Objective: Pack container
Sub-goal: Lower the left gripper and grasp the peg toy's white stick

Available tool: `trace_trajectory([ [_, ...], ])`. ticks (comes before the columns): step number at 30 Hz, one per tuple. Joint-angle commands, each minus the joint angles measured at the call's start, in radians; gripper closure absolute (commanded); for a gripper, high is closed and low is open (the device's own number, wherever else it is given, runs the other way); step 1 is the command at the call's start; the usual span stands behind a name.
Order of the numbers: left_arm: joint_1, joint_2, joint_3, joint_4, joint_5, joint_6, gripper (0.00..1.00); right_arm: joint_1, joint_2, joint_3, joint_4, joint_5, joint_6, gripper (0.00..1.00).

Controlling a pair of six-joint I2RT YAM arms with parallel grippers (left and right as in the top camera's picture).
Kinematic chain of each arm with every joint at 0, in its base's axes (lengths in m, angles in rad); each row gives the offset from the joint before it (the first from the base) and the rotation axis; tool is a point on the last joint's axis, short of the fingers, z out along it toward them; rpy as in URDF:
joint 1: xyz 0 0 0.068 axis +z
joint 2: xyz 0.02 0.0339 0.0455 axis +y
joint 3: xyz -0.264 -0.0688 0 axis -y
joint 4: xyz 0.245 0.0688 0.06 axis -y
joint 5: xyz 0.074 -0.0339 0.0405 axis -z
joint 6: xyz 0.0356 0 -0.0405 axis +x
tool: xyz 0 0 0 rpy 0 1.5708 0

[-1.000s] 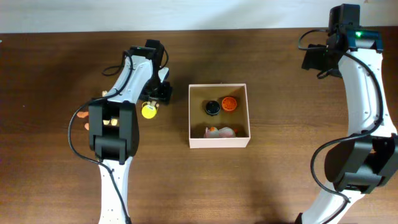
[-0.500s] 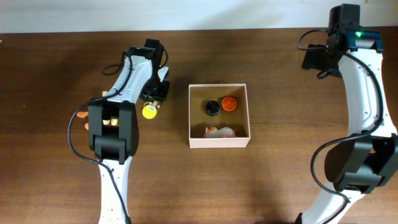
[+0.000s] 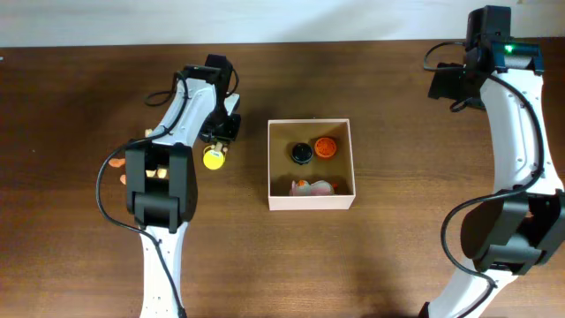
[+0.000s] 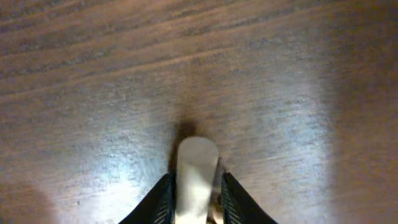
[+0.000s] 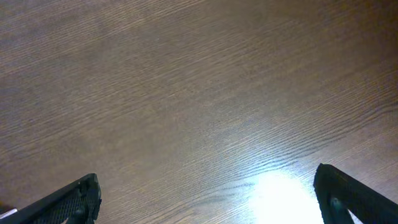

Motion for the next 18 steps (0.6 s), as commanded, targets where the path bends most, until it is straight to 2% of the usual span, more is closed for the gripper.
trace_trajectory([
  [1, 0.003, 0.010, 0.066, -0.024, 0.014, -0.006, 0.76, -0.006, 0.002, -0.005, 0.000, 0.005, 0.016, 0.01],
  [8, 0.003, 0.010, 0.173, -0.074, 0.014, -0.006, 0.77, -0.006, 0.002, -0.005, 0.000, 0.005, 0.016, 0.01],
  [18, 0.003, 0.011, 0.175, -0.077, 0.013, -0.006, 0.76, -0.006, 0.002, -0.005, -0.001, 0.006, 0.016, 0.01],
])
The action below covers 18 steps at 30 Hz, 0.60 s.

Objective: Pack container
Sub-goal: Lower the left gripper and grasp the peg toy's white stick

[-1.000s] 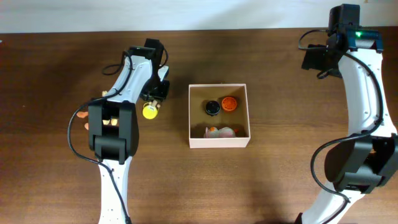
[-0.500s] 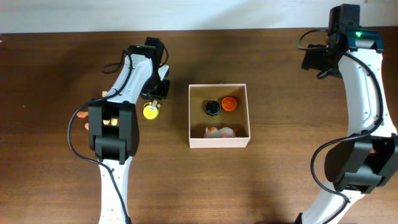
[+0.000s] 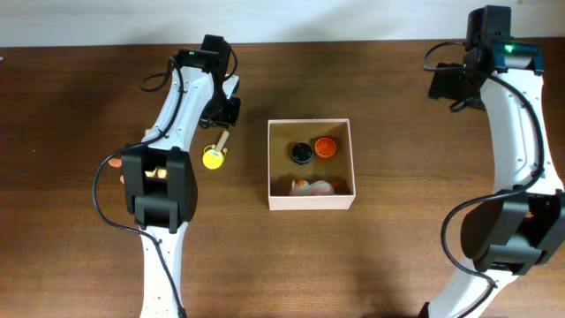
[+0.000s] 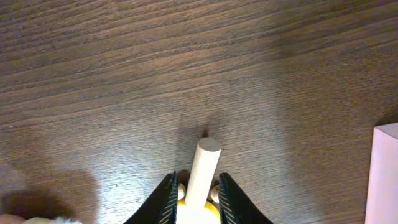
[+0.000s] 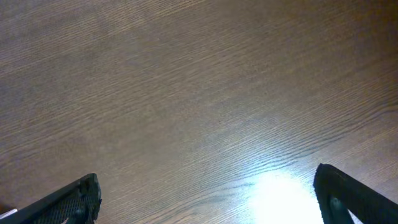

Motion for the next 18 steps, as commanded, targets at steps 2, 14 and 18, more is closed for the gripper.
trace_trajectory([
  [2, 0.003, 0.016, -0.006, 0.023, 0.008, -0.006, 0.76, -0.006, 0.002, -0.005, 0.000, 0.006, 0.016, 0.01],
  [14, 0.002, 0.069, -0.009, 0.017, 0.008, -0.006, 0.76, -0.006, 0.002, -0.005, 0.000, 0.006, 0.015, 0.01],
  [18, 0.002, 0.069, -0.009, 0.016, 0.008, -0.006, 0.76, -0.006, 0.002, -0.005, 0.000, 0.005, 0.015, 0.01],
])
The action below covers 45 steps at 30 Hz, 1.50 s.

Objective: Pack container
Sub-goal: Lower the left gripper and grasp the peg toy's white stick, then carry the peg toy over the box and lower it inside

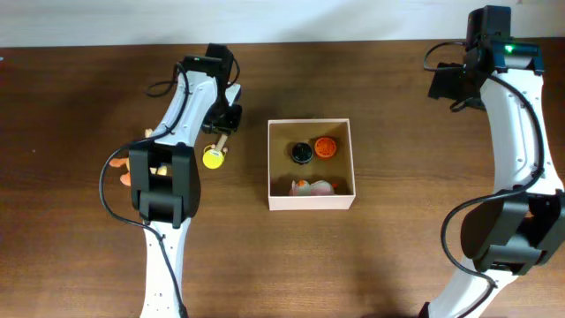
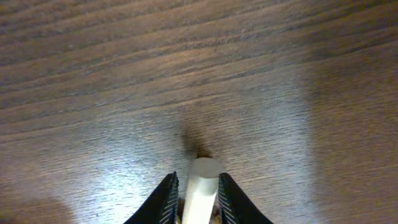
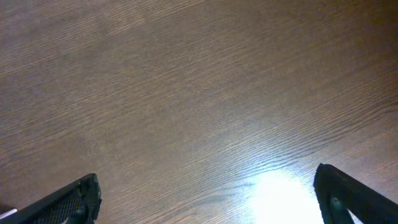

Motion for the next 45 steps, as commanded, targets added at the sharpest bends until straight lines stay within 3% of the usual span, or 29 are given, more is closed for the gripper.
trace_trajectory([
  [1, 0.002, 0.006, -0.003, -0.004, 0.009, -0.006, 0.76, -0.006, 0.002, -0.005, 0.000, 0.005, 0.016, 0.01],
  [29, 0.000, 0.006, -0.073, 0.002, 0.014, -0.006, 0.77, -0.006, 0.002, -0.005, 0.000, 0.006, 0.016, 0.01],
  [33, 0.000, 0.006, -0.073, 0.012, 0.014, -0.006, 0.95, -0.006, 0.002, -0.005, 0.000, 0.006, 0.016, 0.01],
  [45, 0.000, 0.005, -0.024, -0.031, 0.013, -0.006, 0.96, -0.006, 0.002, -0.005, 0.000, 0.006, 0.016, 0.01],
])
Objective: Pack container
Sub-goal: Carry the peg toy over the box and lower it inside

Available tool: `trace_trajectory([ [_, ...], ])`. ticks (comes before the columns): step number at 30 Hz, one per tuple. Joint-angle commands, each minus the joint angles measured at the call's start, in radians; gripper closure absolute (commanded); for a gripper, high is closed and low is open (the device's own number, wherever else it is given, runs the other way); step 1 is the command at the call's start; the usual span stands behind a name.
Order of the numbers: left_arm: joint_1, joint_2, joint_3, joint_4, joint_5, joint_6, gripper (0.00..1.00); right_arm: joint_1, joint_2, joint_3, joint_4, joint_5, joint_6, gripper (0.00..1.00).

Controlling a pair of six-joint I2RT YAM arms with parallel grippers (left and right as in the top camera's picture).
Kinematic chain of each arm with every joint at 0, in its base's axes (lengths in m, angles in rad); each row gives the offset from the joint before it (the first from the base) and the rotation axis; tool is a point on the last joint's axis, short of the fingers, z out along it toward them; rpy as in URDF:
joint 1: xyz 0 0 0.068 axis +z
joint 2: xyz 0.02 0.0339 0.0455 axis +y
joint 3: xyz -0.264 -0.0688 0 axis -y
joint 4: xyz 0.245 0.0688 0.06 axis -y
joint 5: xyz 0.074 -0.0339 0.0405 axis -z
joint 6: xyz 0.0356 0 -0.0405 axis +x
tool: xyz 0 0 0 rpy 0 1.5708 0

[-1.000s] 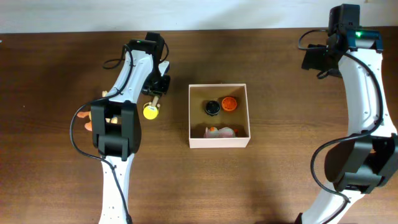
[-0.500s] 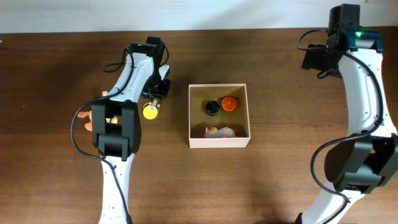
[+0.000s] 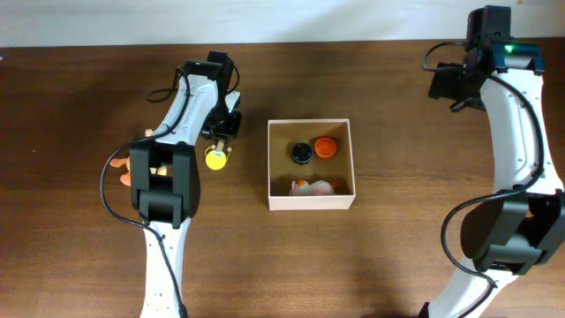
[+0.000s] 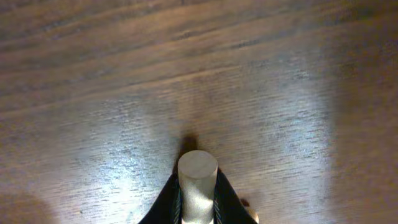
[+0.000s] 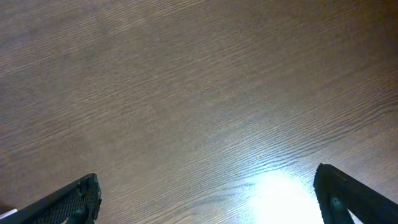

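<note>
A yellow-headed toy (image 3: 214, 157) with a pale wooden handle (image 4: 198, 177) lies on the brown table, left of the open cardboard box (image 3: 274, 168). My left gripper (image 3: 222, 139) stands over the handle end, and in the left wrist view its fingers (image 4: 198, 190) press against both sides of the handle. The box holds a black round piece (image 3: 302, 152), an orange round piece (image 3: 326, 147) and pale pink things (image 3: 313, 186) at its near wall. My right gripper (image 5: 208, 193) hangs open over bare wood at the far right back (image 3: 446, 84).
An orange object (image 3: 117, 176) lies left of the left arm's base, partly hidden by the arm. A pale strip (image 3: 282, 18) runs along the table's back edge.
My left gripper's fingers stood apart on either side of the wooden handle; now they are shut on it. The toy's yellow head sits much where it was. The right arm is unchanged.
My left gripper first straddled the handle, open. Then it stood farther back, with the whole handle and yellow head in its view. After that it was low around the handle again, still open. Now it grips the handle. The box contents and right arm stayed put.
</note>
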Motion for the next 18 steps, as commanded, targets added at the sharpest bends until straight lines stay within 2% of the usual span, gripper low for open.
trace_trajectory([
  [1, 0.000, 0.006, 0.051, -0.041, 0.011, -0.003, 0.96, -0.006, 0.002, -0.005, -0.001, 0.006, 0.016, 0.01],
  [5, 0.000, 0.006, 0.165, -0.094, 0.011, -0.003, 0.96, -0.006, 0.002, -0.005, 0.000, 0.006, 0.016, 0.01],
  [13, -0.005, 0.006, 0.506, -0.234, 0.013, -0.004, 0.95, -0.006, 0.002, -0.005, 0.000, 0.006, 0.016, 0.01],
  [18, -0.061, 0.006, 0.735, -0.338, 0.016, -0.091, 0.95, -0.006, 0.002, -0.005, 0.000, 0.005, 0.016, 0.01],
])
